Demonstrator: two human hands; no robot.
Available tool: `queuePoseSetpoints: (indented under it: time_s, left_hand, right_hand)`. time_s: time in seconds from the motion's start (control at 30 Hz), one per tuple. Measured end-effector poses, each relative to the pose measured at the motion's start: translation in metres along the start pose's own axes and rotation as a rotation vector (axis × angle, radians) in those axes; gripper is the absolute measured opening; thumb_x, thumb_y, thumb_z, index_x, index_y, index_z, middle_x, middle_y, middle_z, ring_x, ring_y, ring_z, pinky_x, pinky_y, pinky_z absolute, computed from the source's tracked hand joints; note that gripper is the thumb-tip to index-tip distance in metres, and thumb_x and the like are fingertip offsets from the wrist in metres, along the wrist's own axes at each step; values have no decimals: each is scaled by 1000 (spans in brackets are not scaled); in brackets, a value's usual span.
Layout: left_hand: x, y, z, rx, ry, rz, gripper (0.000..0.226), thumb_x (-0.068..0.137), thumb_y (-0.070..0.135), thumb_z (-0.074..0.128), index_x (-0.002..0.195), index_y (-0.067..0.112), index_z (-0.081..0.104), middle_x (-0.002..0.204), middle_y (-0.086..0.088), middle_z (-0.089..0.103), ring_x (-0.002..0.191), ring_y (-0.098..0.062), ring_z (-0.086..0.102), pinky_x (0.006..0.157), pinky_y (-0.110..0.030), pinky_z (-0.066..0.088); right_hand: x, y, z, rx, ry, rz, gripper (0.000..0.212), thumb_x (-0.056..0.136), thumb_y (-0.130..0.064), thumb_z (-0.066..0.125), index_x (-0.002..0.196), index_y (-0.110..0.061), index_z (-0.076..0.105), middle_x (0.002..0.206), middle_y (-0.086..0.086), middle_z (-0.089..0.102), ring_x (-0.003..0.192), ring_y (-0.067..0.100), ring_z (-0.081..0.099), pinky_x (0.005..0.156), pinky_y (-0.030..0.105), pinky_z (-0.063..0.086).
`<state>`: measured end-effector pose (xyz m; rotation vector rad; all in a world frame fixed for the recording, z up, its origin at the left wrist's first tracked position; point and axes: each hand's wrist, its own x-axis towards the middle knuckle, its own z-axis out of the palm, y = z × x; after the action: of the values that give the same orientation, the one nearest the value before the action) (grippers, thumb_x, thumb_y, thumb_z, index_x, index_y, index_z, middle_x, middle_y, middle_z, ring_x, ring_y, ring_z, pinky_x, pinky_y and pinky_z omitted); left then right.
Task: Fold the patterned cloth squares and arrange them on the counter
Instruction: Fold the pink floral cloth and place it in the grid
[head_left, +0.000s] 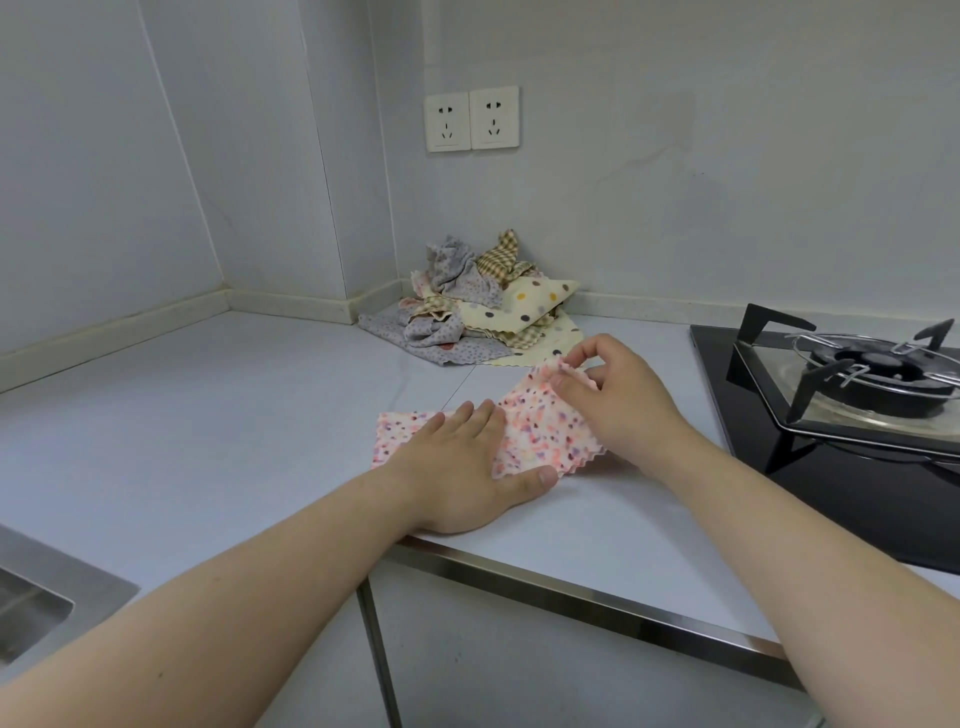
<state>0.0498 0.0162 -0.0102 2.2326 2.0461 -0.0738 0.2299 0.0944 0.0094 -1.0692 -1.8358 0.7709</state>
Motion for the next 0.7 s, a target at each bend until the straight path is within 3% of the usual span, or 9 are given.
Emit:
queuePoseSetpoints:
  time_s: [0.13, 0.2, 0.27, 0.37, 0.47, 0.5, 0.57, 0.63, 0.7]
  left_hand:
    - [-1, 2, 1, -2, -10, 73, 110, 79, 92, 8, 161, 20, -13, 169, 2, -13, 156, -16, -11, 127, -43, 0]
    - [0, 4, 4, -11, -8, 120, 109, 81, 92, 10, 160, 22, -13, 169, 3, -13, 155, -15, -12, 127, -43, 0]
    - [0, 11, 6, -15, 16, 189, 108, 81, 93, 10, 161, 24, -10, 170, 2, -8, 156, -16, -9, 127, -45, 3]
    - [-3, 21, 6, -6, 69, 298, 100, 83, 91, 10, 161, 28, 4, 168, -1, 15, 153, -18, 12, 124, -45, 14]
    - [-6, 22, -2, -111, 61, 306, 65, 90, 82, 31, 139, 40, 37, 140, 3, 46, 126, -17, 39, 113, -38, 29]
    - [-7, 20, -8, -217, 46, 298, 50, 89, 79, 42, 125, 44, 44, 122, 10, 52, 110, -11, 46, 102, -33, 36]
    - [-10, 12, -22, -464, -32, 288, 44, 88, 67, 63, 120, 42, 46, 102, 25, 57, 92, 6, 54, 86, -19, 41]
    - [-11, -1, -33, -663, -111, 275, 60, 86, 61, 70, 137, 37, 48, 118, 31, 63, 107, 14, 57, 94, -14, 43]
    - [-10, -10, -37, -841, -83, 226, 86, 80, 72, 68, 150, 29, 45, 140, 16, 59, 128, -2, 56, 113, -32, 40]
  right_hand:
    - [-4, -5, 0, 241, -62, -69, 17, 94, -30, 71, 102, -36, 57, 87, 27, 71, 75, 46, 65, 62, 52, 53]
    - [-6, -6, -1, 344, -121, -94, 26, 95, -20, 70, 113, -36, 60, 81, 31, 66, 62, 40, 56, 58, 45, 49]
    - [-7, -7, -2, 432, -185, -112, 32, 96, -12, 69, 120, -32, 62, 71, 24, 58, 64, 30, 49, 62, 38, 44]
    - [-9, -8, -1, 485, -254, -120, 36, 96, -8, 67, 124, -31, 64, 67, 16, 54, 66, 27, 48, 64, 37, 43]
    - [-8, -7, 1, 487, -255, -92, 36, 96, -7, 67, 127, -26, 63, 67, 11, 62, 65, 25, 57, 65, 35, 48]
    - [-8, -7, 1, 490, -248, -81, 37, 96, -7, 67, 127, -25, 62, 68, 12, 64, 66, 25, 60, 66, 36, 50]
    - [-7, -7, 1, 493, -230, -70, 37, 95, -7, 68, 127, -25, 63, 71, 15, 66, 68, 27, 63, 70, 39, 52]
    - [-6, -6, 0, 504, -219, -66, 37, 95, -7, 68, 127, -24, 63, 70, 11, 66, 68, 26, 65, 71, 38, 52]
    - [-6, -7, -1, 518, -224, -58, 36, 96, -7, 67, 127, -24, 62, 66, 5, 66, 63, 20, 64, 67, 34, 52]
